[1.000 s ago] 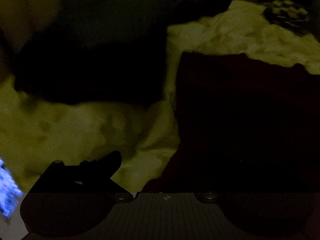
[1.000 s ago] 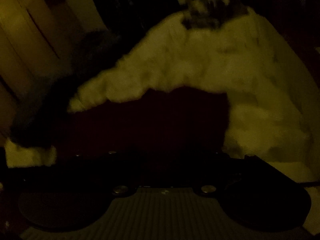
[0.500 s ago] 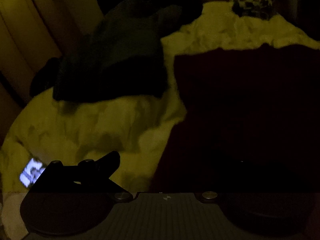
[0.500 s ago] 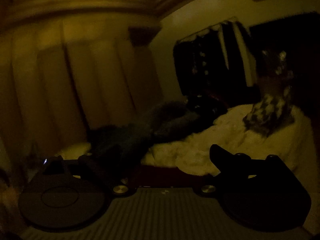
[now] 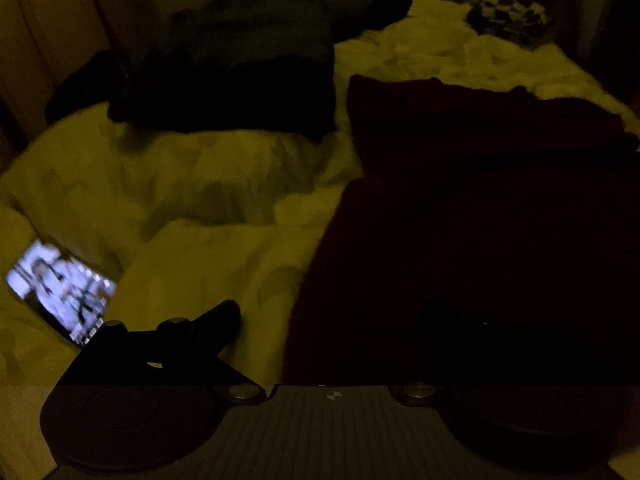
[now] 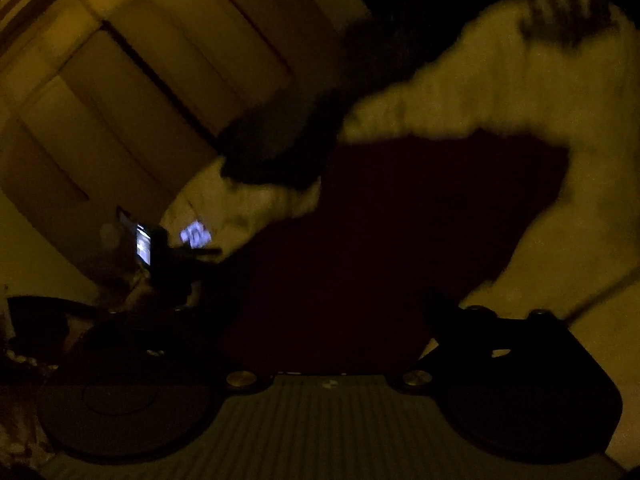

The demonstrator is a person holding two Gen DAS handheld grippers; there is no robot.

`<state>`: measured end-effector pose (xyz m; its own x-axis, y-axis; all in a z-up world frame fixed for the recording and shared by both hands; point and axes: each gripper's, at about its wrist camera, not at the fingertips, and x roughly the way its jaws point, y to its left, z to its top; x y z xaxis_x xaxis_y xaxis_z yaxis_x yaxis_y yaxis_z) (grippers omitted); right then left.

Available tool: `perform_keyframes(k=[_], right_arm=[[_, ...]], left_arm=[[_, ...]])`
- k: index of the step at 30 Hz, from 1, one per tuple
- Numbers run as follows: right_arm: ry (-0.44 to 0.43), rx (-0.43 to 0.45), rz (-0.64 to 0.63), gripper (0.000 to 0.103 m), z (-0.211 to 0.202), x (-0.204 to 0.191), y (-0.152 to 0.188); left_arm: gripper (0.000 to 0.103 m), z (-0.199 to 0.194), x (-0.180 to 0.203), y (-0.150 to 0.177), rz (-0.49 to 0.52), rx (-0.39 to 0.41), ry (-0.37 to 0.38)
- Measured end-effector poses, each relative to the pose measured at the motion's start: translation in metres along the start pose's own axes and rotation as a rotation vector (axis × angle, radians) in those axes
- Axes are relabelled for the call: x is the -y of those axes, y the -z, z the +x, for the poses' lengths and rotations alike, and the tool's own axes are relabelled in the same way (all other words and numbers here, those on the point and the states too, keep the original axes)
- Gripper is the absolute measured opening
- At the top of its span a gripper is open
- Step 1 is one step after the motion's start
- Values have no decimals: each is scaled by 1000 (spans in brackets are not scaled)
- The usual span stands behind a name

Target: Fold large clothes

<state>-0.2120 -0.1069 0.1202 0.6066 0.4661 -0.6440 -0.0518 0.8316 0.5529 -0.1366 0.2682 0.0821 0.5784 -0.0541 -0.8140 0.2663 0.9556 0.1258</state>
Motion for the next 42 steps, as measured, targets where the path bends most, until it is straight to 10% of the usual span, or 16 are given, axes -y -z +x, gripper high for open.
perform_keyframes(k=[9, 14, 19, 30, 34, 36, 42], right_arm=[[-155, -7, 246, 85, -5, 29, 18], [-172, -38, 239, 85, -2, 30, 18], [-226, -56, 281, 80, 19, 35, 17], [-260, -41, 381, 9, 31, 55, 26], [-243, 6, 421, 21, 12, 63, 21], [-227, 10, 411, 66, -3, 62, 16], [-34, -37, 332, 67, -27, 44, 14]], left_arm=[[103, -10, -68, 11, -274, -44, 282], [102, 1, -54, 12, -238, -96, 318], [79, 15, -35, 10, -196, -136, 316], [66, 13, -46, 10, -282, -117, 386], [66, 11, -48, 8, -288, -115, 387], [66, 11, -48, 8, -287, -116, 387], [66, 17, -52, 12, -311, -127, 385]])
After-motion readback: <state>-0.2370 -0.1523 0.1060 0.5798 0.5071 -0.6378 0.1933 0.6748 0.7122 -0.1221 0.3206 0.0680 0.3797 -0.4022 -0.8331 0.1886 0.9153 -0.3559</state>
